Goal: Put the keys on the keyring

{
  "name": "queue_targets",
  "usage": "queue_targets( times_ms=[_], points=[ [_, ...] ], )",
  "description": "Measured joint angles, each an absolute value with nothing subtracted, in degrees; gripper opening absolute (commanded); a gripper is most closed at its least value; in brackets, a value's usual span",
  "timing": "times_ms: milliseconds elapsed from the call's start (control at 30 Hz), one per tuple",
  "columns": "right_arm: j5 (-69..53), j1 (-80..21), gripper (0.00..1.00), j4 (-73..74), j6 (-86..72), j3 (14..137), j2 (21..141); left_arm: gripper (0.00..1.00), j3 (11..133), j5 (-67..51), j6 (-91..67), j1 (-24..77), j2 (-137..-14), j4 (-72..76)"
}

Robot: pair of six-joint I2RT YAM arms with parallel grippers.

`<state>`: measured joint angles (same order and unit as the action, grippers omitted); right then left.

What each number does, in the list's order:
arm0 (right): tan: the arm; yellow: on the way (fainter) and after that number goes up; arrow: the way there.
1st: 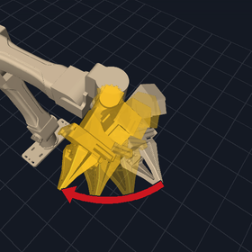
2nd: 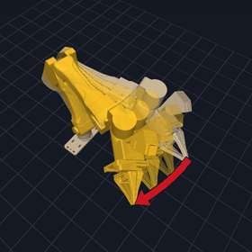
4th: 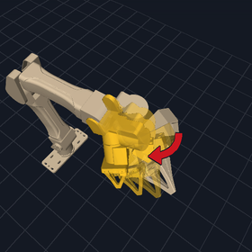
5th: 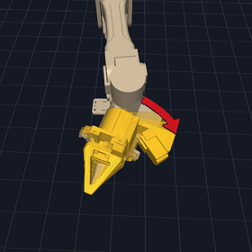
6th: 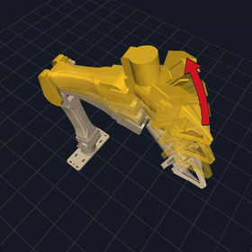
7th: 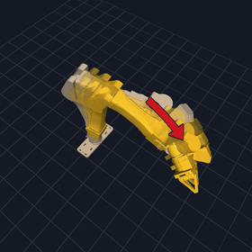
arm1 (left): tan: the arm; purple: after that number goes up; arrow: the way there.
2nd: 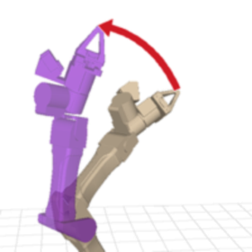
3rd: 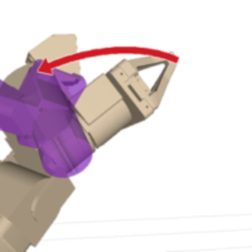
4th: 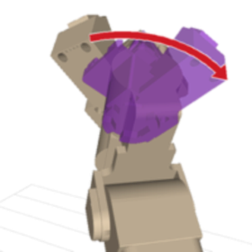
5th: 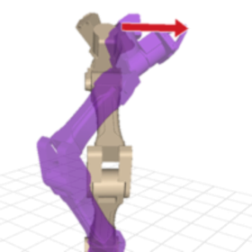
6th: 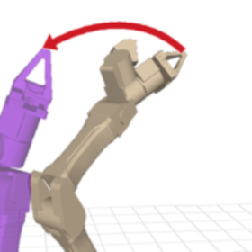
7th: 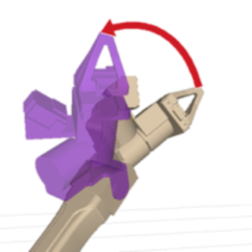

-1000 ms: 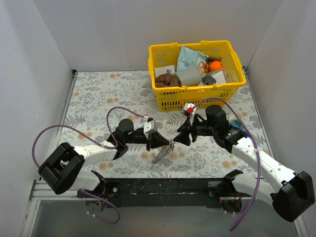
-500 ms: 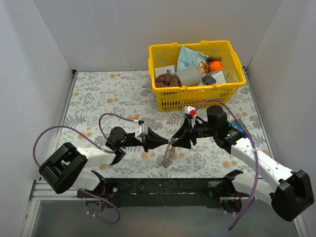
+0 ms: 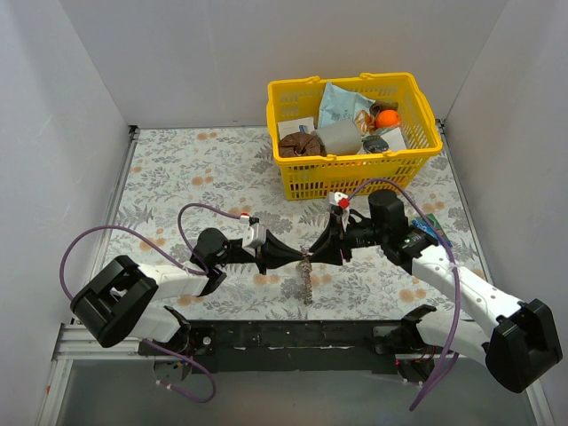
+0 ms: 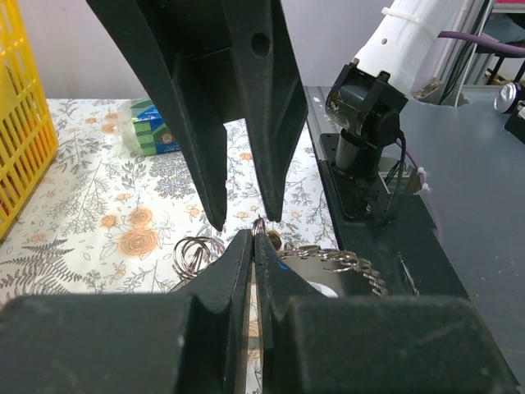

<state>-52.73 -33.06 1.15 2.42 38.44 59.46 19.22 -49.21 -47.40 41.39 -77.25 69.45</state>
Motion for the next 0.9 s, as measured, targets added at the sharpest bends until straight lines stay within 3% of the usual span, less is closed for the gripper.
queue_targets(
  times_ms=[133, 233, 367, 900],
  points=[
    [-53.1, -33.1, 0.27, 1.1, 2.7, 38.4, 60.5, 0.00, 19.2, -50.0, -47.4, 41.4, -77.3, 69.4],
    [-54.1, -33.1, 0.11, 1.0, 3.0, 38.1, 60.8, 0.00, 19.2, -50.0, -47.4, 41.4, -77.3, 69.0],
    [-54.9, -33.1, 0.02, 1.1, 3.0, 37.6, 60.8, 0.00, 19.2, -50.0, -47.4, 41.4, -77.3, 68.8],
    [-56.0, -33.1, 0.01, 1.1, 3.2, 37.6, 62.0, 0.00, 19.2, -50.0, -47.1, 41.4, -76.6, 67.5]
  ],
)
